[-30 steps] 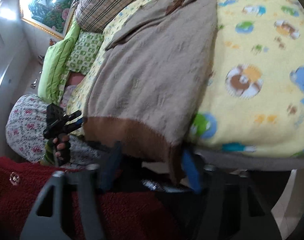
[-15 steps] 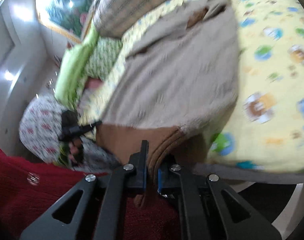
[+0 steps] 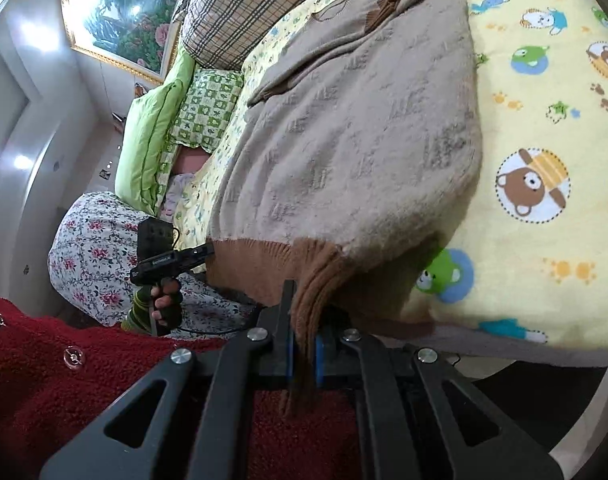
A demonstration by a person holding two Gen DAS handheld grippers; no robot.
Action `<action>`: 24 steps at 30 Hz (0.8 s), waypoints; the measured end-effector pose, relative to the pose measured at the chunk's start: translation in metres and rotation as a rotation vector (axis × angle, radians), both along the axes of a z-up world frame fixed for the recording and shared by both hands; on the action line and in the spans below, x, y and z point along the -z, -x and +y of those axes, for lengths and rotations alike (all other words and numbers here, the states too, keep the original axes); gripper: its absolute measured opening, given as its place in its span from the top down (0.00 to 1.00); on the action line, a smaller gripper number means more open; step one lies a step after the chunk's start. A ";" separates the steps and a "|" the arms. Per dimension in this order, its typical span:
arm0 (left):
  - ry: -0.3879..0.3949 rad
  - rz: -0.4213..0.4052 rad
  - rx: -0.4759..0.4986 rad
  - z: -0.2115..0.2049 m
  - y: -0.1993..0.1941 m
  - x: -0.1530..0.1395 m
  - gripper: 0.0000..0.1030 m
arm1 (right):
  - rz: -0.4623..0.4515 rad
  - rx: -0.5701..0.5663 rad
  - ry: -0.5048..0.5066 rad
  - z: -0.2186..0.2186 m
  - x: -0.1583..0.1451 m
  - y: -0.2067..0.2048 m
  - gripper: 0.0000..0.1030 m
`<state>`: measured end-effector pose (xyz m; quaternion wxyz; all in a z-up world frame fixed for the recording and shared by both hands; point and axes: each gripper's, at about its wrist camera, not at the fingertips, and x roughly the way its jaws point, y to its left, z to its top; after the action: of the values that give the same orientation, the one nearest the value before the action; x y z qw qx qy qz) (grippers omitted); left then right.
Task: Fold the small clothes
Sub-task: 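Grasp the brown hem with the right tool while the left tool grasps it too, then lift the brown hem with both tools and fold it toward the collar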
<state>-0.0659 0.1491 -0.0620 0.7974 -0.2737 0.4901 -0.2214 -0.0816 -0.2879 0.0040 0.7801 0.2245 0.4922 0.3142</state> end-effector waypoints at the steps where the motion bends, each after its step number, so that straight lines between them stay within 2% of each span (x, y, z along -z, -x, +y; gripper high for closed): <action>1: 0.028 -0.016 -0.012 0.001 0.003 -0.003 0.95 | -0.001 0.001 0.001 0.000 0.000 0.001 0.92; 4: 0.123 -0.099 -0.070 0.009 0.012 -0.015 0.95 | -0.021 0.006 0.002 0.001 -0.005 0.003 0.92; 7: 0.143 -0.099 -0.126 0.013 0.014 -0.008 0.95 | -0.020 -0.013 0.060 0.007 0.000 -0.002 0.92; 9: 0.163 -0.121 -0.160 0.016 0.023 -0.014 0.95 | -0.008 -0.025 0.068 0.011 0.001 -0.005 0.92; 16: 0.240 -0.284 -0.220 0.017 0.050 -0.065 0.95 | -0.096 0.035 -0.084 -0.021 -0.040 0.019 0.92; 21: 0.228 -0.311 -0.206 0.017 0.031 -0.081 0.95 | -0.160 0.066 -0.191 -0.033 -0.055 0.008 0.92; 24: 0.272 -0.322 -0.229 0.020 0.017 -0.087 0.95 | -0.190 0.078 -0.213 -0.031 -0.063 0.003 0.92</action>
<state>-0.0832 0.1694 0.0253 0.8411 -0.3933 0.2881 -0.2343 -0.0843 -0.3187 0.0666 0.8065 0.2945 0.3709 0.3539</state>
